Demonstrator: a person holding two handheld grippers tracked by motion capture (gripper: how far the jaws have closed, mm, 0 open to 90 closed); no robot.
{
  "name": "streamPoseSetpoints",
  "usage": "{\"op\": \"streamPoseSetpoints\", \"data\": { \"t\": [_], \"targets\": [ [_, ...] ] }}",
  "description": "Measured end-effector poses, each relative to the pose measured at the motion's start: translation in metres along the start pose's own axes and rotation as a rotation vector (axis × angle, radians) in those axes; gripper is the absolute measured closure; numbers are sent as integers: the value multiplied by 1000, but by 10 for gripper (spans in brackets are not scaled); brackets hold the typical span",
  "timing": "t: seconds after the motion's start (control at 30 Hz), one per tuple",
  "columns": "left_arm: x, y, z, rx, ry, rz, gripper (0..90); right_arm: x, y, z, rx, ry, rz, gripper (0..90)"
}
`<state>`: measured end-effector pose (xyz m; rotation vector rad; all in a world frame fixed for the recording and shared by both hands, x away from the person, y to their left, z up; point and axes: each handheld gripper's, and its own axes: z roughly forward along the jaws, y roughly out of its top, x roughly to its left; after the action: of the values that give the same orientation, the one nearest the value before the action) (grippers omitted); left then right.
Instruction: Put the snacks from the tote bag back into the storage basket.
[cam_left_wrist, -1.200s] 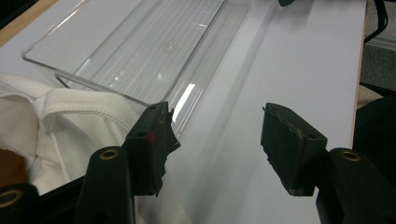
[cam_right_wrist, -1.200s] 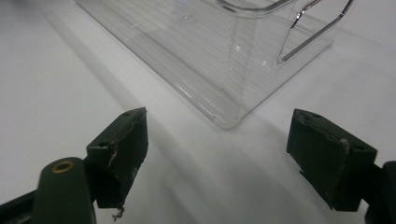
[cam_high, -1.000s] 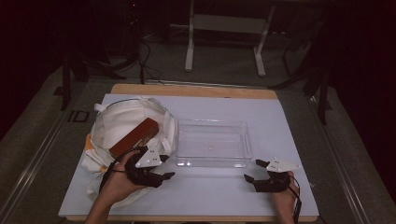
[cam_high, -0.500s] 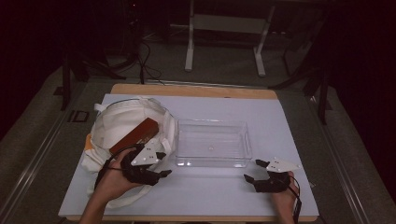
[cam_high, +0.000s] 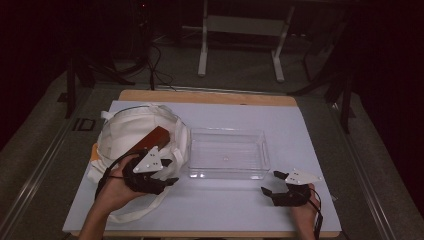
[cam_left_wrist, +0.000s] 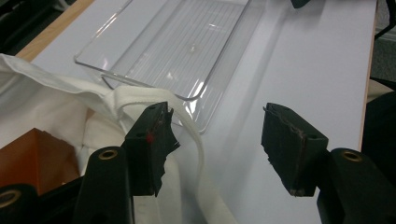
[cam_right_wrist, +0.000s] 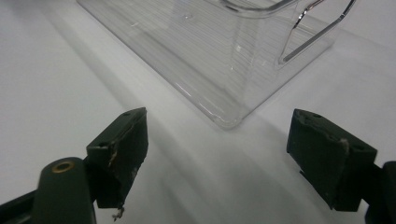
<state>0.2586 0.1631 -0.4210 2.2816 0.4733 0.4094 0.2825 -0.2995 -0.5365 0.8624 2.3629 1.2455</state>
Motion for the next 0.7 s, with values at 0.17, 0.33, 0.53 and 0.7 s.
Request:
{"op": "streamPoseSetpoints", "data": {
  "t": [0.17, 0.33, 0.53, 0.7],
  "targets": [
    [4, -1, -3, -2, 13, -1, 424, 0, 0, 0, 1, 0, -4, 204],
    [10, -4, -6, 0, 25, -17, 423, 0, 0, 0, 1, 1, -5, 204],
    [15, -6, -8, 18, 49, -26, 423, 0, 0, 0, 0, 1, -9, 205],
    [20, -8, -9, 22, 59, -35, 423, 0, 0, 0, 0, 1, -9, 204]
  ]
}}
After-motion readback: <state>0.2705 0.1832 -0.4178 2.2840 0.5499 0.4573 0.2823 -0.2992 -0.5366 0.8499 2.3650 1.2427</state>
